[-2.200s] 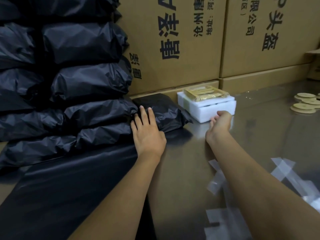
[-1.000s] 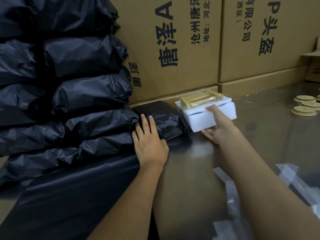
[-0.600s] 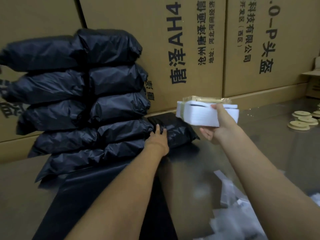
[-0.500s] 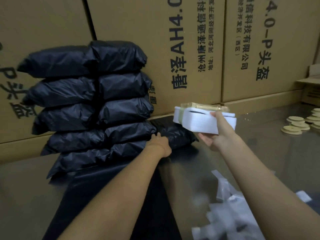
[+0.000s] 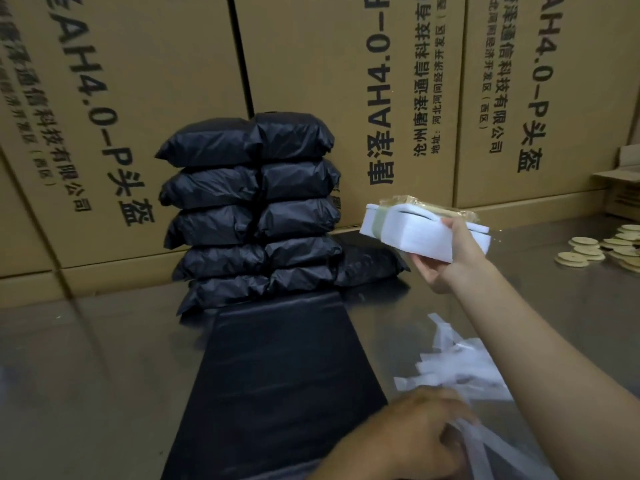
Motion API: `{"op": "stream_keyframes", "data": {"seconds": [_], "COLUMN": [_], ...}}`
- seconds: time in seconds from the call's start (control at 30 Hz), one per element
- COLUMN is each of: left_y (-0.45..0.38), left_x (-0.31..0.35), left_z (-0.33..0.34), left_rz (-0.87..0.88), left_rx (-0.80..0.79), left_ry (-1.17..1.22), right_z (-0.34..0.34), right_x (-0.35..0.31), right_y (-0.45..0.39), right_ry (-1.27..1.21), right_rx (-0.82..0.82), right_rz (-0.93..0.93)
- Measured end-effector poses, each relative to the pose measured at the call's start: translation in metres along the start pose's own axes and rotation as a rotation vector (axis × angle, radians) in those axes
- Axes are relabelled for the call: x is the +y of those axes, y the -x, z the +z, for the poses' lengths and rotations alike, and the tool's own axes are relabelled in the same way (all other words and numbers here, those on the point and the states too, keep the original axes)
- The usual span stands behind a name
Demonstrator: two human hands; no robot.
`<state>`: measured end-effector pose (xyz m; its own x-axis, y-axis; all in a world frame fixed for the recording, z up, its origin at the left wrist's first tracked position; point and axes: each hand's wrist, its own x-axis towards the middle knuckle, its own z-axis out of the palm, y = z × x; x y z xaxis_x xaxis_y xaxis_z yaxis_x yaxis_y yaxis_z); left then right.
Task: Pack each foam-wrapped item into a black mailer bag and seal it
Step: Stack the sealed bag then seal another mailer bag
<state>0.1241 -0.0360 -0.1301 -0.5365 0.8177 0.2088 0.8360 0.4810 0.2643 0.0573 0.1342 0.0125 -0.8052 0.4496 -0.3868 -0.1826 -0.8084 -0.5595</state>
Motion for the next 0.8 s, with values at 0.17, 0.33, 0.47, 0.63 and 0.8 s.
{"op": "stream_keyframes", "data": {"seconds": [0.17, 0.33, 0.47, 0.63, 0.8], "left_y": [0.026, 0.070, 0.104, 0.145, 0.169], "left_x": [-0.015, -0.043, -0.059, -0.082, -0.100], "left_z": [-0.008, -0.014, -0.026, -0.045, -0.063], "left_rz": [-0.019, -0.178, -0.266, -0.371, -0.456], "left_rx": [-0.029, -0.035, -0.049, -0.080, -0.043], "left_ry": [0.218, 0.174, 0.145, 0.202, 0.177], "right_z": [-0.024, -0.057, -0.078, -0.102, -0.125], "right_x": [0.013, 0.034, 0.052, 0.069, 0.079], "right_y": [0.034, 0.065, 0.083, 0.096, 0.098], "right_ry": [0.119, 0.238, 0.267, 0.311, 0.355], "right_rx": [-0.072, -0.098, -0.141, -0.175, -0.237], "right_rz": [-0.058, -0.035, -0.003, 0.008, 0.055]}}
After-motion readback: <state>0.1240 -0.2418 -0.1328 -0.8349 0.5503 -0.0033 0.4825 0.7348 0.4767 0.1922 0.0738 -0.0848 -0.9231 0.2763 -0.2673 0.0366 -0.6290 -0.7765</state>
